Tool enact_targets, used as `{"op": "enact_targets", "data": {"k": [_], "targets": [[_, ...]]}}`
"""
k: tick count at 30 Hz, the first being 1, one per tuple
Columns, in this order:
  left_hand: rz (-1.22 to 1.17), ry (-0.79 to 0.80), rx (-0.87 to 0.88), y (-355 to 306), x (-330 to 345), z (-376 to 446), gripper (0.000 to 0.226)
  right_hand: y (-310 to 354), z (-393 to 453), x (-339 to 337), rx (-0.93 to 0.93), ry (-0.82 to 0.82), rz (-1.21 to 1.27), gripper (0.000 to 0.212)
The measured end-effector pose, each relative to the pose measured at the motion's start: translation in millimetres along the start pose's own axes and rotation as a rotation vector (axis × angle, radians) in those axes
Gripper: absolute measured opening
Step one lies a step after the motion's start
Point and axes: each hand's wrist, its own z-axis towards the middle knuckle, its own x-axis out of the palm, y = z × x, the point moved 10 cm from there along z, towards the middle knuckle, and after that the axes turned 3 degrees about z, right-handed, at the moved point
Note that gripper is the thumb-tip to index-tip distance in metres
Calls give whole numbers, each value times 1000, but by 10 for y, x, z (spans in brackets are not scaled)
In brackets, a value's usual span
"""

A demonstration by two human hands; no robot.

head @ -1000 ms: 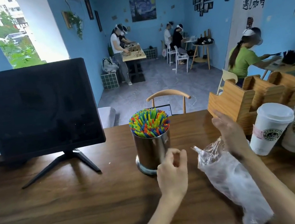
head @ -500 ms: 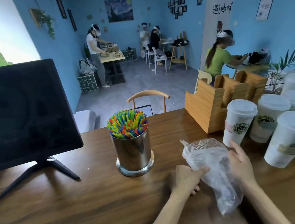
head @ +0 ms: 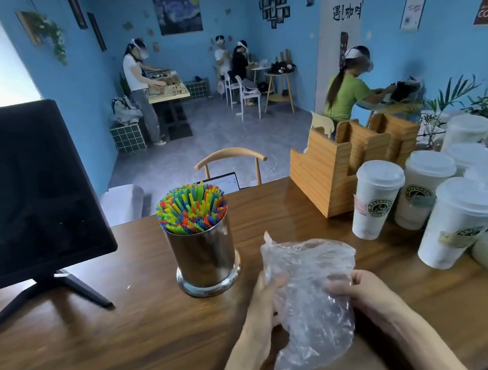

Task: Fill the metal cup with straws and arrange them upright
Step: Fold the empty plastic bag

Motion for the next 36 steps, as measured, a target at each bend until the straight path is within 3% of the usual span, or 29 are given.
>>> {"op": "enact_targets", "data": {"k": [2, 6, 9, 11, 13, 15, 19, 23, 26, 28, 30, 32, 36], "targets": [[98, 57, 85, -122, 59, -89, 62, 41, -34, -11, -41, -55, -25, 36], [155, -122, 78, -157, -219, -110, 28, 120, -143, -58, -67, -44, 7, 30], [119, -133, 87, -187, -370, -106, 21, 171, -205, -138, -100, -44, -11, 21], [102, -122, 120, -246, -369, -153, 21, 181, -226, -191, -122, -50, -15, 34], [135, -153, 170, -308, -388, -200, 20, 119, -220, -202, -105, -2, 63, 62], [234, -174, 248, -371, -428, -231, 19, 118, -258, -143, -107, 57, 87, 71], [337, -230, 237, -471, -582, -275, 14, 311, -342, -233, -247, -42, -56, 37], [234, -164, 197, -559, -542, -278, 17, 608, -390, -259, -364, -102, -81, 19], [188, -170, 200, -584, -505, -291, 20, 564, -351, -329, -286, -133, -24, 81], [152, -172, 184, -546, -482, -291, 21, 422, -334, -295, -164, -89, 87, 94], [131, -166, 190, -504, -451, -303, 19, 305, -336, -204, -67, -27, 135, 74], [140, -154, 231, -501, -413, -335, 31, 205, -368, -93, 17, 35, 171, 48], [195, -261, 235, -417, -470, -380, 52, 127, -364, -58, 24, -10, 219, 22]]}}
